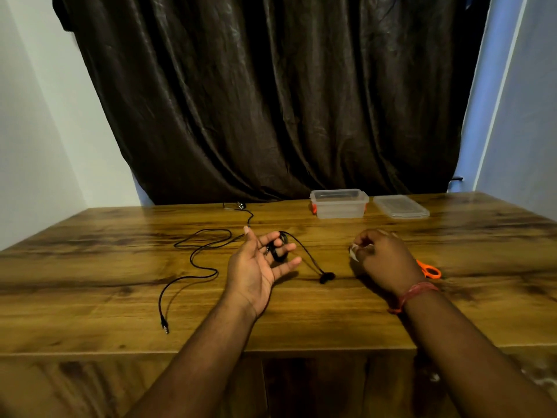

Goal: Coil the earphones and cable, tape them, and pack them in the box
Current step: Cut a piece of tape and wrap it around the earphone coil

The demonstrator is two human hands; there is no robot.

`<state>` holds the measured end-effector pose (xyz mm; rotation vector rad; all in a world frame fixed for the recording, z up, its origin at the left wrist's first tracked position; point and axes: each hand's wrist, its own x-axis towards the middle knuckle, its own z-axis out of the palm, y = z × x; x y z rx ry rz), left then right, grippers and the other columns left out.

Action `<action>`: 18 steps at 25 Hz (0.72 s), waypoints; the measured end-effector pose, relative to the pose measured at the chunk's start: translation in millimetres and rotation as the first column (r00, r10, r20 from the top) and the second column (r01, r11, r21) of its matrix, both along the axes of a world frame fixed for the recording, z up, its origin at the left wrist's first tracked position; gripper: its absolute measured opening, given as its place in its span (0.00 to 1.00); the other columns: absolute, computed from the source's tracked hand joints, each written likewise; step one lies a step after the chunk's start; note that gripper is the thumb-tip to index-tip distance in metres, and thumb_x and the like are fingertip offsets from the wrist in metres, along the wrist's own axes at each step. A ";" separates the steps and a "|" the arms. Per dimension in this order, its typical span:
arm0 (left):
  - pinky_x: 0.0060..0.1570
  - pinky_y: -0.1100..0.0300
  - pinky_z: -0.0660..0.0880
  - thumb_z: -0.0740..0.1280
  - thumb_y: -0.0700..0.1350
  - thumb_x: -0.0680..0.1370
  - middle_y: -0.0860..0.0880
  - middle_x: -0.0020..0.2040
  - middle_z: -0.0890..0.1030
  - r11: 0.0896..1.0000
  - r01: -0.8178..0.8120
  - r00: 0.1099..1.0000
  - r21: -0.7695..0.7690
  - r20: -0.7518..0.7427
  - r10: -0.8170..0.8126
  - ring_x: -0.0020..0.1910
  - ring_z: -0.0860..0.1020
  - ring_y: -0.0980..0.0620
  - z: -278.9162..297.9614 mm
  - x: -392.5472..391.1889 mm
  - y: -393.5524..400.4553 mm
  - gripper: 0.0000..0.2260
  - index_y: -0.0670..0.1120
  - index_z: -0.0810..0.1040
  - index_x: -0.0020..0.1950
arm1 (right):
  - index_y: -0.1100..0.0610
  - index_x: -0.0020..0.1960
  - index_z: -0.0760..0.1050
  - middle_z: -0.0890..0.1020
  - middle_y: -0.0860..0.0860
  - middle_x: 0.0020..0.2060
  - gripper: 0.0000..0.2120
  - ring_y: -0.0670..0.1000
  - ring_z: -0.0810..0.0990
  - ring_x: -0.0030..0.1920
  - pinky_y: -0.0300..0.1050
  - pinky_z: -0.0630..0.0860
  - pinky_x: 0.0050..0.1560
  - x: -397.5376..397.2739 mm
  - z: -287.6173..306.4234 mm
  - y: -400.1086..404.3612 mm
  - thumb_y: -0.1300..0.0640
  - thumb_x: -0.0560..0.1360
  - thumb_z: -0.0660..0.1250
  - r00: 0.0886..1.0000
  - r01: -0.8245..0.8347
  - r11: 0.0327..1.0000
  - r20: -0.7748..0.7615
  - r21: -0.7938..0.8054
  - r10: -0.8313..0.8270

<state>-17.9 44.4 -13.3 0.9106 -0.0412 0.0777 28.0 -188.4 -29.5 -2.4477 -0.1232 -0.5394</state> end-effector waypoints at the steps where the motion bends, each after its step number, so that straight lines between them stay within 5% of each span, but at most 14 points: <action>1: 0.37 0.51 0.82 0.53 0.56 0.83 0.42 0.45 0.79 0.997 -0.076 0.997 -0.007 0.001 0.076 0.45 0.83 0.45 0.7 -0.1 0.9 0.23 0.38 0.75 0.57 | 0.50 0.52 0.79 0.79 0.49 0.52 0.08 0.55 0.74 0.58 0.53 0.73 0.61 -1.9 -0.3 0.4 0.54 0.73 0.68 0.999 -0.006 0.998 -0.051 -0.070 0.002; 4: 0.37 0.52 0.82 0.55 0.50 0.84 0.43 0.44 0.79 0.971 -0.238 0.971 -0.022 0.012 0.239 0.44 0.83 0.46 2.5 -0.3 2.0 0.16 0.39 0.76 0.56 | 0.49 0.54 0.78 0.79 0.48 0.54 0.11 0.54 0.75 0.58 0.52 0.72 0.63 -7.7 1.3 6.5 0.53 0.72 0.68 0.992 -0.008 0.970 -0.124 -0.241 -0.023; 7: 0.39 0.53 0.82 0.57 0.43 0.84 0.45 0.44 0.78 0.967 -0.253 0.967 0.027 0.029 0.252 0.42 0.82 0.48 3.1 1.2 1.5 0.11 0.39 0.76 0.57 | 0.48 0.54 0.75 0.82 0.50 0.53 0.10 0.55 0.78 0.55 0.52 0.74 0.60 -8.0 1.7 8.3 0.59 0.74 0.66 0.993 0.024 0.974 -0.111 -0.226 -0.050; 10: 0.41 0.54 0.83 0.58 0.40 0.83 0.45 0.49 0.79 0.928 -0.216 0.976 0.304 0.051 0.211 0.42 0.82 0.52 -2.1 -0.3 -4.4 0.09 0.42 0.75 0.61 | 0.48 0.54 0.73 0.82 0.48 0.48 0.09 0.52 0.79 0.49 0.47 0.75 0.50 -12.3 0.7 10.8 0.59 0.77 0.66 0.998 -0.021 0.994 -0.055 -0.103 0.016; 14: 0.38 0.64 0.79 0.63 0.43 0.81 0.46 0.56 0.78 0.694 -0.212 0.977 0.688 0.152 0.148 0.46 0.80 0.53 -10.6 -4.5 -16.1 0.08 0.47 0.74 0.60 | 0.45 0.58 0.71 0.80 0.44 0.45 0.16 0.42 0.78 0.45 0.38 0.72 0.40 -27.3 11.8 21.1 0.61 0.76 0.68 0.976 -0.216 0.963 0.024 0.161 0.215; 18: 0.41 0.67 0.76 0.70 0.49 0.77 0.52 0.55 0.74 0.457 -0.292 0.956 0.840 0.278 0.099 0.48 0.77 0.54 -14.6 0.8 -18.6 0.12 0.50 0.74 0.59 | 0.46 0.61 0.70 0.80 0.45 0.45 0.19 0.42 0.79 0.46 0.39 0.76 0.47 -33.6 12.8 29.6 0.62 0.75 0.70 0.898 -0.440 0.890 0.073 0.116 0.434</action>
